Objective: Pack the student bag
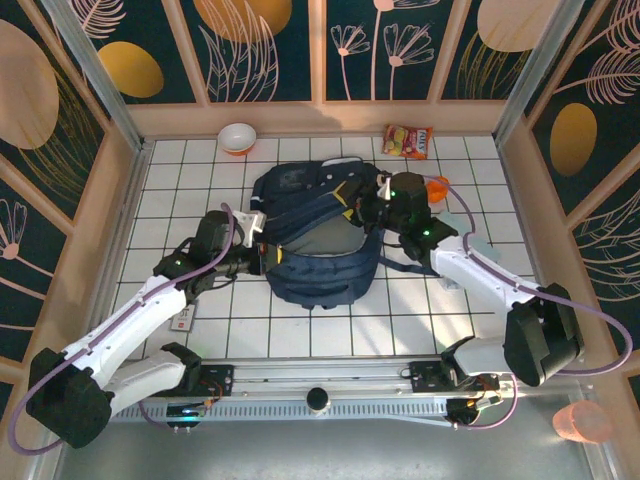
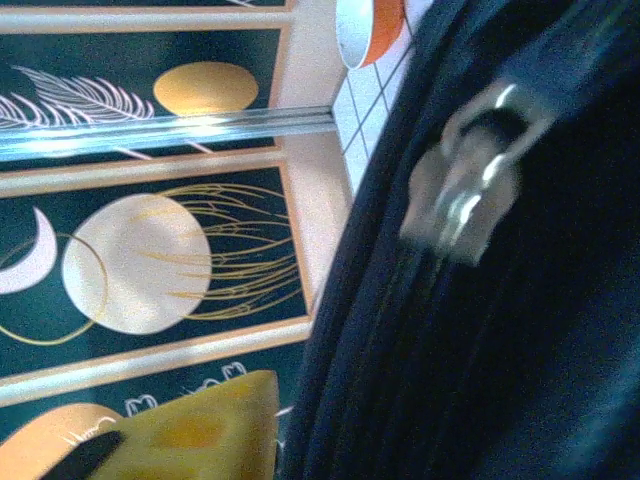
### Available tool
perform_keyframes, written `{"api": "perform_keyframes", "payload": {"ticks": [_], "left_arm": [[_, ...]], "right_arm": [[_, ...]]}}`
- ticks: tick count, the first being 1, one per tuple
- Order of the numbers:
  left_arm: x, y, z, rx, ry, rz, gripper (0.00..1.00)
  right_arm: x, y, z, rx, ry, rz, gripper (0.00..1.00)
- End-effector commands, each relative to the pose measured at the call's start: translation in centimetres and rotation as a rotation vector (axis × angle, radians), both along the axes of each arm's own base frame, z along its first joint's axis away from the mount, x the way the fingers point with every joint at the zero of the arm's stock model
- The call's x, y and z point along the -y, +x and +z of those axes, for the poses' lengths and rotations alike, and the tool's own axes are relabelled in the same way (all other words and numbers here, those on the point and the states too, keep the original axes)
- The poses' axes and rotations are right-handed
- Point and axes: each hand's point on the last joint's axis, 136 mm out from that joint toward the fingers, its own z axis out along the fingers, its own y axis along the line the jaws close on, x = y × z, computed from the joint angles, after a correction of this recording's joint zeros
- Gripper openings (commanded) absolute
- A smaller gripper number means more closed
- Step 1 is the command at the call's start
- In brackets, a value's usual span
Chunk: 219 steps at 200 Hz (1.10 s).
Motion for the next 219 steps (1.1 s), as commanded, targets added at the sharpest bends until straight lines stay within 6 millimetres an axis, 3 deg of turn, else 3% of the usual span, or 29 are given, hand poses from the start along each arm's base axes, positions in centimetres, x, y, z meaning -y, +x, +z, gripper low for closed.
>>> {"api": "perform_keyframes", "payload": {"ticks": [1,28,82,94,107,141,188,219], "left_arm": [[1.7,1.0,4.0,0.129,-0.116,-0.064,0.0],[2.3,1.3,4.2,0.124,-0.136,-0.073,0.0],[2.8,2.0,5.1,0.145,-0.167,-0.072,0.0],[2.8,2.1,5.2,0.15,-0.159,-0.066,0.0],[2.4,2.4,4.7,0.147,-0.126,-0.053,0.0],[0.6,2.8,2.3,0.124,0.02,-0.004,0.0],[-1.8,3.4,-1.7,0.099,0.108,0.086,0.0],[-3.2,4.9,-1.6,0.146,0.159,0.136,0.0]], "right_arm": [[-1.5,-0.9,3.6,0.111,0.09,-0.003,0.44],[-3.0,-1.4,3.1,0.097,0.054,-0.028,0.49],[-6.4,-2.7,0.8,0.038,0.049,-0.007,0.5],[-7.0,-2.9,0.7,0.041,0.044,0.01,0.44],[-7.2,-2.9,0.6,0.046,0.029,0.027,0.27],[-5.3,-2.4,2.1,0.113,-0.064,0.023,0.0],[-2.1,-2.8,7.1,0.266,-0.092,0.171,0.0],[-0.1,-2.7,9.6,0.322,-0.086,0.237,0.0]]}}
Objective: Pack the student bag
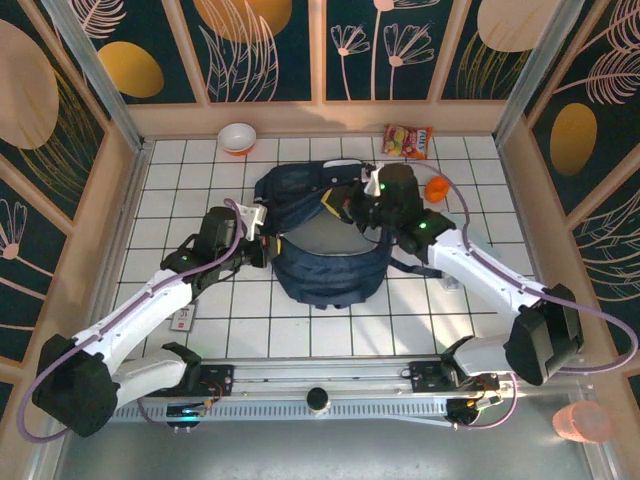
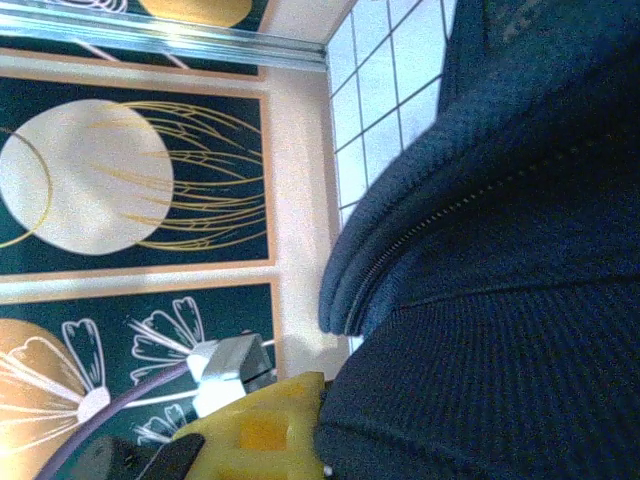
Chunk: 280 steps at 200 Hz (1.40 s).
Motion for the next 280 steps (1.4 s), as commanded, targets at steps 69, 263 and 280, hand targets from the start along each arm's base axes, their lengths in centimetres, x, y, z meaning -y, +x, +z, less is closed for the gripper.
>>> {"api": "perform_keyframes", "payload": {"ticks": [69,263,280], "left_arm": [[-7.2,7.2,-2.9,0.1,0.196,0.265,0.0],[-12.2,8.6,13.7,0.413,0.082,0.556,0.7],[-12.7,8.3,14.0,0.422,0.102,0.575,0.7]], "right_arm": [[3.1,-1.0,11.9,0.276,0.121,0.213,0.0],[-8.4,2.9,5.5,0.249,0.109,0.233,0.0],[-10.8,2.3,4.4,0.214,0.127,0.287,0.0]]}}
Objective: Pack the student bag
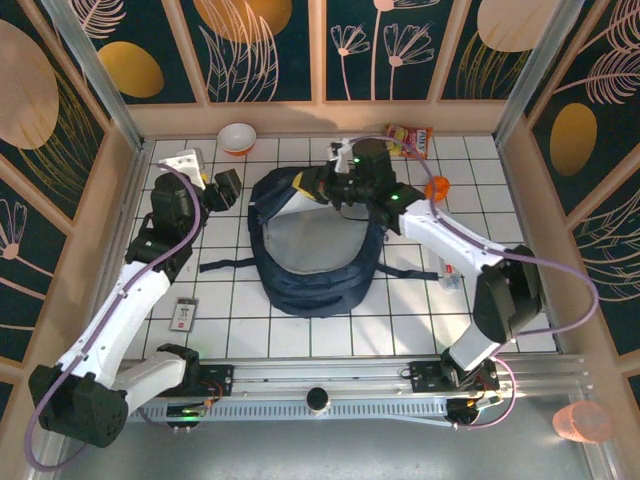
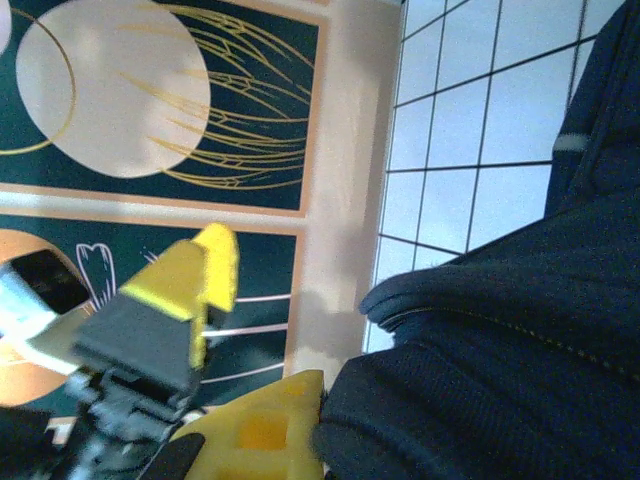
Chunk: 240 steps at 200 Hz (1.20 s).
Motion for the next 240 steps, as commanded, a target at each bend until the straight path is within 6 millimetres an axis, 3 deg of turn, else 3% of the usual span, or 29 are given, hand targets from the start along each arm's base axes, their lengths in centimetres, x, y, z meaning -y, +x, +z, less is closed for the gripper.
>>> {"api": "perform_keyframes", "payload": {"ticks": [1,30,61,101,140,161,184,207,226,240], "left_arm": [[-1.4,-0.4,0.1,-0.016,0.052,0.065,0.7],[-1.8,-0.7,-0.2,-0.021,0.061,0.079,0.71],[-2.1,-1.0,-0.2,-0.017,0.067,0.091,0.73],[-1.3,-1.1,-1.6,-0.069,0.033,0.054,0.73],[-1.2,-1.9,-3.5,-0.112,-0.012,0.059,0.74],[-1.8,-2.0,-5.0,-0.169,0.004,0.091,0.74],[-2.8,-1.9,-6.2,-0.227,0.057,0.141,0.76],[-3.4,-1.9,-7.0,-0.281,0.079,0.171,0.78],[-2.5,-2.0,-8.5,-0.341,0.047,0.138,0.79],[-0.6,-2.5,-9.6,-0.361,-0.011,0.038,0.8]], "right_arm": [[-3.7,-0.5,3.2,0.101,0.111,0.077,0.0],[-6.5,-1.7,2.2,0.073,0.131,0.145,0.0],[-7.3,-1.5,-0.3,0.035,0.064,0.164,0.0],[-6.2,0.1,-4.9,0.005,-0.088,0.119,0.0],[-5.0,1.2,-6.7,0.01,-0.206,0.073,0.0],[-4.1,1.6,-7.3,0.004,-0.224,0.024,0.12],[-3.4,1.7,-8.6,-0.046,-0.221,-0.022,0.32],[-2.5,0.6,-10.1,-0.152,-0.273,-0.042,0.47],[-1.1,-1.0,-12.3,-0.248,-0.384,-0.054,0.53],[-0.2,-2.1,-12.6,-0.252,-0.436,-0.065,0.54]]}}
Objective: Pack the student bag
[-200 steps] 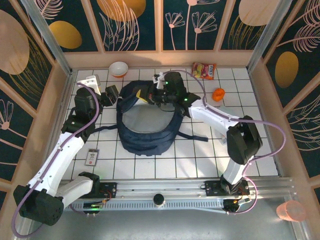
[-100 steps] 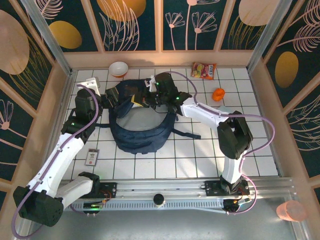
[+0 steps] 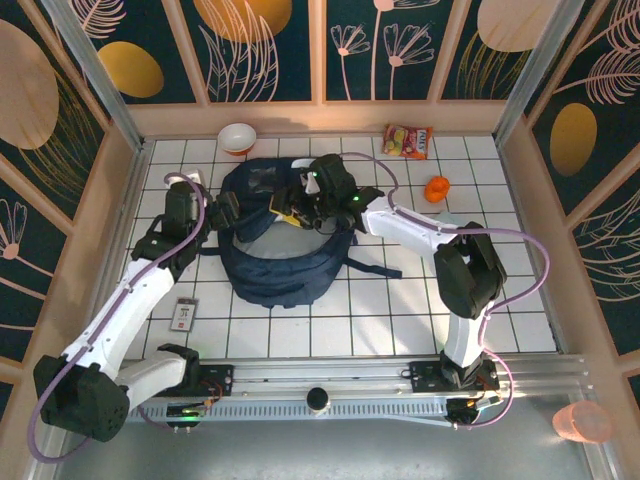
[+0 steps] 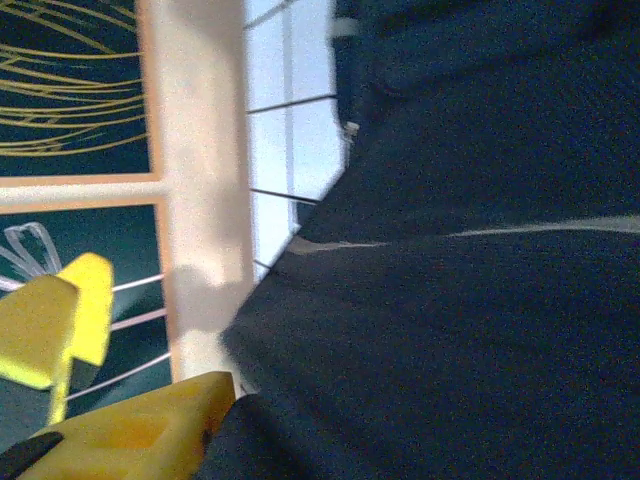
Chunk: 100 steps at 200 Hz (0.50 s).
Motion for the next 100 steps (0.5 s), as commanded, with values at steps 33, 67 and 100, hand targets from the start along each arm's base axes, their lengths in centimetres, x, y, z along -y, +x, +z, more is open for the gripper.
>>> {"api": "perform_keyframes", "payload": {"ticks": [33,67,100], "left_arm": [[4.6,-2.6,-2.5,-0.006,-0.207,-0.237,0.78],[6.3,-3.6,-1.7,-0.026,-0.272,-0.327,0.76],[7.5,-3.3,-1.1,0.0,-0.322,-0.376,0.74]], "right_arm": [[7.5,-3.7,-2.2,-0.071,-0.281,-0.144,0.7],[13.8,-5.4,-1.2,-0.086,-0.452,-0.229,0.81],[18.5,-6.1,-0.2,-0.133,-0.43,-0.249,0.81]]}}
